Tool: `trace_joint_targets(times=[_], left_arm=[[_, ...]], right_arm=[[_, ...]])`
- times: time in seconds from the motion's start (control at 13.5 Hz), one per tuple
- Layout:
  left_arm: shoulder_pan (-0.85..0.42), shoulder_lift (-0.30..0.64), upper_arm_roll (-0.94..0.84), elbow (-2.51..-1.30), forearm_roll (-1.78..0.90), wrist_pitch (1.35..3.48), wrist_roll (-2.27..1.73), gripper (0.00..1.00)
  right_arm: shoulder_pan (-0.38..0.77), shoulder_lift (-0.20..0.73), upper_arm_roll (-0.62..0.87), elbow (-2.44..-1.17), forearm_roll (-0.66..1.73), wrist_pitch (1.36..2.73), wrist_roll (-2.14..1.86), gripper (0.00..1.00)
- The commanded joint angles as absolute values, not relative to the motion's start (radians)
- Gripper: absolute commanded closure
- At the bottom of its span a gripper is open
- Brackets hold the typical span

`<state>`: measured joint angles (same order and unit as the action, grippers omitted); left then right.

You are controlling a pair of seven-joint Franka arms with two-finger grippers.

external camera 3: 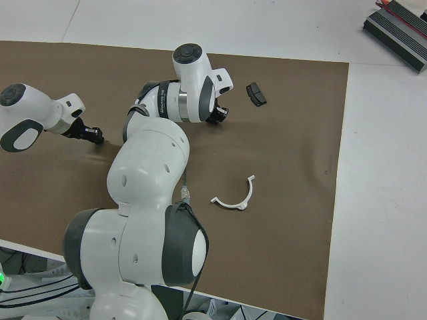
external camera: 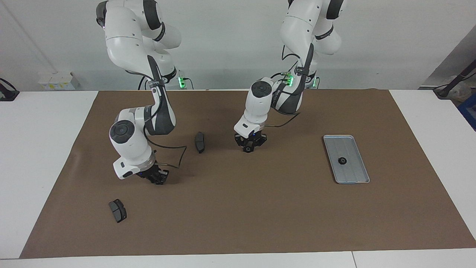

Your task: Pick bearing gear from pile to tray

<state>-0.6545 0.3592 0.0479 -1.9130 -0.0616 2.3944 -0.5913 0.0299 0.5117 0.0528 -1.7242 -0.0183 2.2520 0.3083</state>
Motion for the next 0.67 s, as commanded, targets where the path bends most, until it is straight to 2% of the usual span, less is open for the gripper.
trace_joint_targets(times=[0.0, 0.3, 0.59], left_arm=[[-0.527, 0.353, 0.045, -1.798, -0.049, 2.261, -0.548, 0.9], [-0.333, 0.334, 0.043, -1.805, -0.051, 2.241, -0.419, 0.89], [-0.149, 0.316, 0.044, -1.824, -0.051, 2.184, -0.154, 0.88]], right_arm=[[0.015, 0.503, 0.066, -1.729, 0.0, 2.278, 0.313, 1.0], [0.037, 0.442, 0.071, -1.738, 0.0, 2.264, 0.342, 1.0], [0.177, 0.422, 0.074, -1.735, 0.0, 2.261, 0.538, 1.0]])
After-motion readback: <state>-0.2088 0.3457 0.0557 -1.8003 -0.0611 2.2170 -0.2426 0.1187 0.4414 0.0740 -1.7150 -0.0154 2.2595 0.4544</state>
